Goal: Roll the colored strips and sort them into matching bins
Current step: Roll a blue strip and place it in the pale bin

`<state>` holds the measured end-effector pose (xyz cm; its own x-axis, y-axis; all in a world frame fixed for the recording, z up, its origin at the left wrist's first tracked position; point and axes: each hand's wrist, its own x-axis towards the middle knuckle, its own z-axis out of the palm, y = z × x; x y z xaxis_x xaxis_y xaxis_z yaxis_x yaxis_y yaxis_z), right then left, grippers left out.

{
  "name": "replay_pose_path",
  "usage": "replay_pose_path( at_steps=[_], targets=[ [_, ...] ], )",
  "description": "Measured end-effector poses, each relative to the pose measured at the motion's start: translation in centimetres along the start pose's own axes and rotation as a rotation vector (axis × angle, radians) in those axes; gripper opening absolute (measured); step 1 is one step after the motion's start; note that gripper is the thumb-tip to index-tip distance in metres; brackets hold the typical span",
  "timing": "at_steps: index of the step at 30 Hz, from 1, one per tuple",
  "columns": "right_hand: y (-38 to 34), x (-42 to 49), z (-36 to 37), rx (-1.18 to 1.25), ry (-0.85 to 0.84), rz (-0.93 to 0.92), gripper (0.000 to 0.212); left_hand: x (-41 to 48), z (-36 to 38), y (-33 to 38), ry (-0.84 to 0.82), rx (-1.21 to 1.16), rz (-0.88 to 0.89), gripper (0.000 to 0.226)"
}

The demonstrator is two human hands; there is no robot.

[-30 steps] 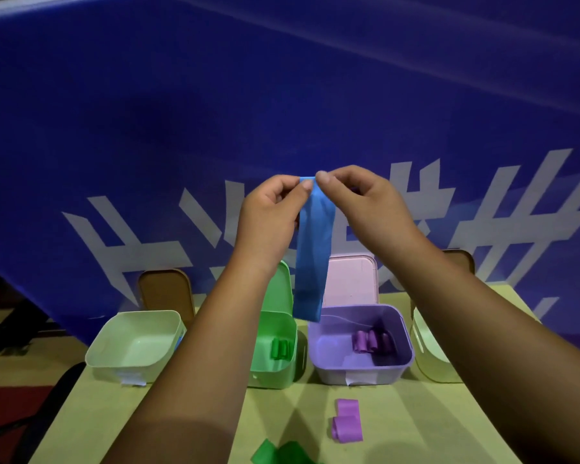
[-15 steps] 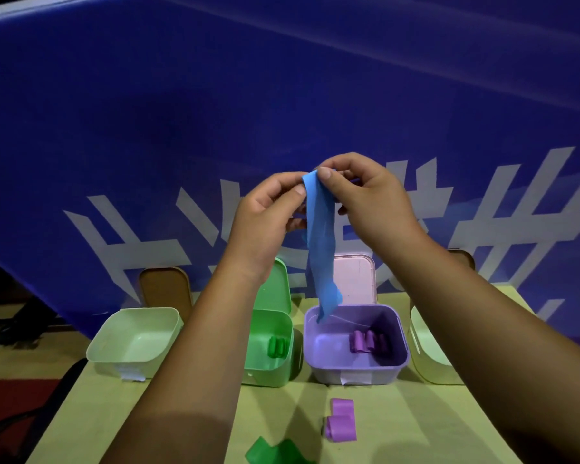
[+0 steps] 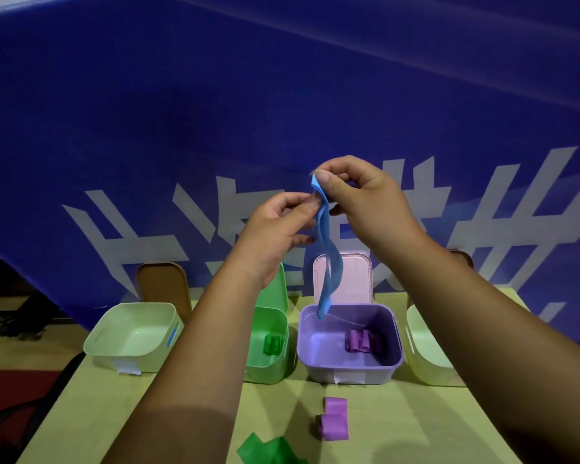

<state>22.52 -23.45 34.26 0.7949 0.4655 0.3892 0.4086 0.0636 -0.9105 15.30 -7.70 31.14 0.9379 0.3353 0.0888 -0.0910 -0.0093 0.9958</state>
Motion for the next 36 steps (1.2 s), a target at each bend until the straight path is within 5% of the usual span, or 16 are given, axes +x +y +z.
replay_pose_path(
  at_steps=[5, 16, 27, 33, 36],
  targets=[
    [0.6, 0.0, -0.1, -0.029, -0.027, 0.008, 0.013, 0.0, -0.4, -0.3, 0.012, 0.066, -0.003, 0.030],
    [1.1, -0.1, -0.3, 0.077, -0.138, 0.055, 0.018, -0.1, -1.0, 0.2, 0.032, 0.171, -0.013, 0.058],
    [0.6, -0.6, -0.7, 0.198, -0.162, 0.165, 0.021, -0.5, -2.3, 0.5, 0.102, -0.042, 0.054, 0.027],
    [0.0, -1.2, -0.2, 0.335, -0.241, 0.241, 0.021, -0.7, -3.0, -0.4, 0.157, 0.173, 0.057, 0.020],
    [0.5, -1.1, 0.3, 0.211, -0.206, 0.206, 0.013, -1.2, -2.2, -0.6, 0.198, 0.252, 0.037, 0.031]
  ],
)
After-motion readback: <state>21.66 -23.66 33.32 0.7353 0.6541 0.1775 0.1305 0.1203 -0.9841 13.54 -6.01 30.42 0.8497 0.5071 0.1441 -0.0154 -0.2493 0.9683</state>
